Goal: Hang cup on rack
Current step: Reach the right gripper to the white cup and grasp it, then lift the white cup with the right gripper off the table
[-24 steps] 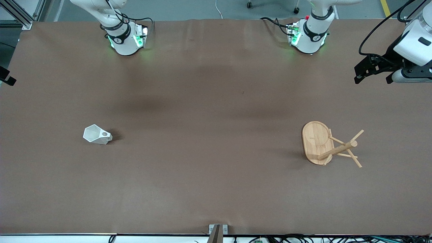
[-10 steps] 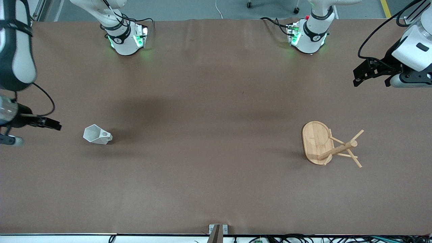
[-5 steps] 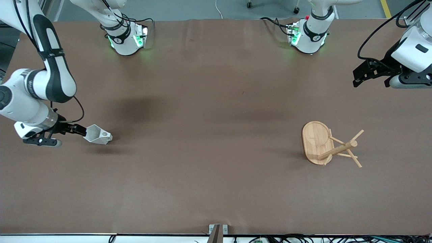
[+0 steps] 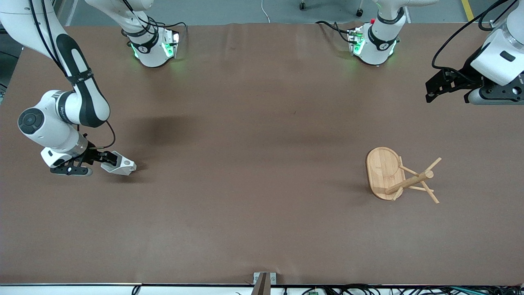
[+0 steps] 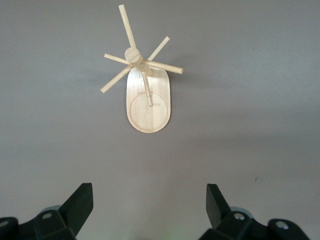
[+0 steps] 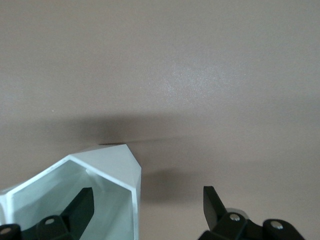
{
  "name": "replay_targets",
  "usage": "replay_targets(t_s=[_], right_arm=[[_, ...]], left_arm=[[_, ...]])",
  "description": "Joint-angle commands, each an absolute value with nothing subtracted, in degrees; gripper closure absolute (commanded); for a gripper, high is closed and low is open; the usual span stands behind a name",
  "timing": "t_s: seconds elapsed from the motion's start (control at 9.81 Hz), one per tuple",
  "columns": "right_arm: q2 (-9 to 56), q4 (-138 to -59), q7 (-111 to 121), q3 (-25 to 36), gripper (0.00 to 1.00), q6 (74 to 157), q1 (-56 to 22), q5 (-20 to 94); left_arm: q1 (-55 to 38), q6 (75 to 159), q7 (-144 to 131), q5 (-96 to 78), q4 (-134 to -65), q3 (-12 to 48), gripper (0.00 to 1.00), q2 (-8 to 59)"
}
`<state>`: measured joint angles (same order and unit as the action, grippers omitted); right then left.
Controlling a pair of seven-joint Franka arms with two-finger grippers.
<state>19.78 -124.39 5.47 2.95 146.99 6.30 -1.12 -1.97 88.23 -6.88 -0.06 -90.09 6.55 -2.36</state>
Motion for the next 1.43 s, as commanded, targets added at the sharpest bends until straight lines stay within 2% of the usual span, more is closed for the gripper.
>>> replay_targets(t_s=[0.0,0.1,0.2,0.31,0.41,0.51,0.71,0.82,0.92,1.32], right_arm=[[20.38,-124.72,6.33,2.29,0.23,147.83,7.12,-1.67],[21.09,-124.46,6.24,2.29,0.35,147.83,7.12,-1.67],[21.35,-124.37,6.24,2.29,0.51,147.83,7.12,-1.67],[21.36,-124.28,6.07,2.29,0.77,147.75,7.03,-1.67],[21.36,-124.19,5.98,2.2,0.95,147.66,7.03,-1.67],[21.36,-123.49,5.98,2.28,0.99,147.05,6.94,-1.67],[21.36,-121.92,6.24,2.29,0.99,144.6,6.68,-1.67],[21.1,-118.95,6.5,2.11,0.99,138.4,6.51,-1.67],[20.75,-113.09,6.59,2.11,0.99,128.6,5.98,-1.58],[19.95,-89.61,6.68,1.94,0.99,96.92,5.28,9.29]], left_arm=[[-1.5,87.36,-6.15,0.26,-89.56,7.03,0.0,-0.09],[-1.49,87.36,-6.15,0.09,-89.47,7.03,0.0,0.0],[-1.84,87.36,-6.15,0.17,-89.47,6.94,0.0,0.09],[-2.11,87.36,-6.15,0.44,-89.47,7.03,0.0,0.09],[-2.2,87.36,-6.24,0.87,-89.56,7.03,0.0,0.17],[-2.2,87.36,-6.24,0.97,-89.56,7.03,0.0,0.18],[-2.2,87.36,-6.24,0.88,-89.56,7.03,0.0,0.44],[-2.28,87.36,-6.33,0.79,-89.47,7.03,0.0,0.44],[-2.2,87.36,-6.42,0.79,-89.47,7.03,0.0,0.44],[-2.02,87.36,-6.42,0.88,-89.56,7.03,0.0,0.44]])
